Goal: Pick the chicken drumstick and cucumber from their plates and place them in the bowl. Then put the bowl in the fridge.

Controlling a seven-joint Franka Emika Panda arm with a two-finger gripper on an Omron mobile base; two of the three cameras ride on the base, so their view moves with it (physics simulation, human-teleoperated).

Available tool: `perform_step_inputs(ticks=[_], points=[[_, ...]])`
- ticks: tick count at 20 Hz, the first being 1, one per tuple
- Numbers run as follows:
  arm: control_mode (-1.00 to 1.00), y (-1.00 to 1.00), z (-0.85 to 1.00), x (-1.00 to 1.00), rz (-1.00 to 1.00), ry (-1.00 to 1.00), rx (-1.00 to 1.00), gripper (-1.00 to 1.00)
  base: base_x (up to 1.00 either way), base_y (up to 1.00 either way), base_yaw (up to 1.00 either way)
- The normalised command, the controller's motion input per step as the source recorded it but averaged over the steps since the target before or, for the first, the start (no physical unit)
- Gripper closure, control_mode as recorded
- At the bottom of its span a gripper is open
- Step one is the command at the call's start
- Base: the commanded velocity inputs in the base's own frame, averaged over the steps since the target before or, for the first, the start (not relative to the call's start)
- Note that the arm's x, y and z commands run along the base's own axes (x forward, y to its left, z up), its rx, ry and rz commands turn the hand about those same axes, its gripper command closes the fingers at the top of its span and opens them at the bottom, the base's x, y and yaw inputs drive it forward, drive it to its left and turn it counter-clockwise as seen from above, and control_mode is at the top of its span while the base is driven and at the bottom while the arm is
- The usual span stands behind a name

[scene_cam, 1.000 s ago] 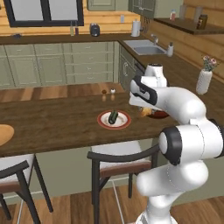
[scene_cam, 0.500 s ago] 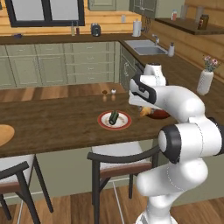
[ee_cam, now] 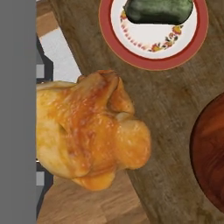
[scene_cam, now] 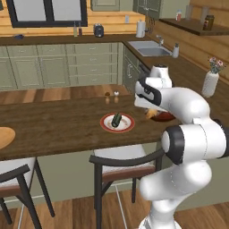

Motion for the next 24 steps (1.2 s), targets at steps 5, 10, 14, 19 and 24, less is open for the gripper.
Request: perform_step_inputs(ticks=[5,10,14,19,24], points=[[-1.00,-0.64,0.00,0.46,0.00,0.00,0.00,1.00,0.00,0.00,0.00],[-1.00,-0.69,-0.05,0.80,0.00,0.00,0.00,1.00,0.00,0.00,0.00],[-1.00,-0.48,-0.28,0.99,0.00,0.00,0.00,1.00,0.00,0.00,0.00],[-1.00,-0.22,-0.52,0.80,0.00,-0.03,0.00,1.00,0.00,0.00,0.00],[-1.00,-0.24,-0.52,0.51,0.00,-0.02,0.00,1.00,0.00,0.00,0.00]])
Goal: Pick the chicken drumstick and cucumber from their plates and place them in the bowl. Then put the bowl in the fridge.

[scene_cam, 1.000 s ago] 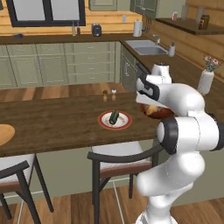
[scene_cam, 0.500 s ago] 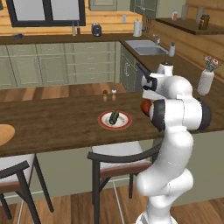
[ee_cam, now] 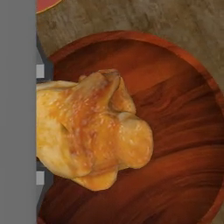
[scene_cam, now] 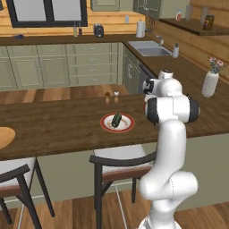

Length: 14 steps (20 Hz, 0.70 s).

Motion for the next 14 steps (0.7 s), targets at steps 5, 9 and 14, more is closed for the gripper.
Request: perform_step_inputs(ticks=[5,9,14], points=[[-1.00,-0.22,-0.23,-0.01,0.00,0.00,0.00,1.00,0.00,0.00,0.00],[-1.00,-0.22,-0.26,0.00,0.00,0.06,0.00,1.00,0.00,0.00,0.00],[-1.00,-0.19,-0.43,0.00,0.00,0.09,0.00,1.00,0.00,0.00,0.00]])
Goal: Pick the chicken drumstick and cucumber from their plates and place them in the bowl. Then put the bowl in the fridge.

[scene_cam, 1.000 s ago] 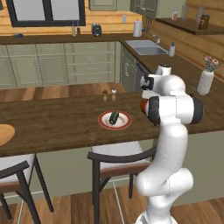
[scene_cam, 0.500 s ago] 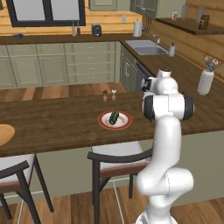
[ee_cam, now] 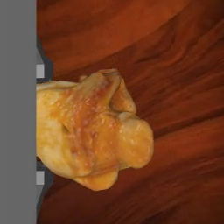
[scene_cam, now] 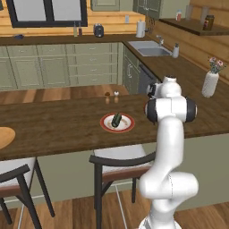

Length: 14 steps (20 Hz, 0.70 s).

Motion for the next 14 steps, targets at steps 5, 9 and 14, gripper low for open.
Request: perform_step_inputs(ticks=[5,9,14], points=[[-1.00,-0.02,-0.30,0.04,0.00,0.08,-0.05,-1.00,0.00,0.00,0.00],[-1.00,-0.01,0.00,0.08,0.00,0.04,0.00,-1.00,0.00,0.00,0.00],[-1.00,0.00,0.01,0.07,0.00,0.00,0.00,-1.00,0.00,0.00,0.00]])
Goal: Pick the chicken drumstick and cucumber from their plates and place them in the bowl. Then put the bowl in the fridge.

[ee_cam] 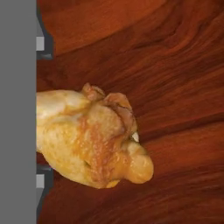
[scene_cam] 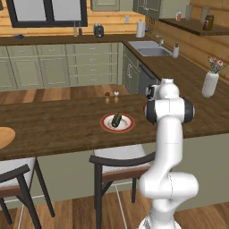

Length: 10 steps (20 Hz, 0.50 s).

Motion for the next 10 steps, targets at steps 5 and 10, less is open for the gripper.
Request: perform_step_inputs(ticks=[5,10], points=[[-1.00,0.21,0.62,-0.10,0.02,0.00,0.03,-1.00,0.00,0.00,0.00],[-1.00,1.00,0.13,-0.42,0.08,0.00,-0.03,-1.00,0.00,0.00,0.00]])
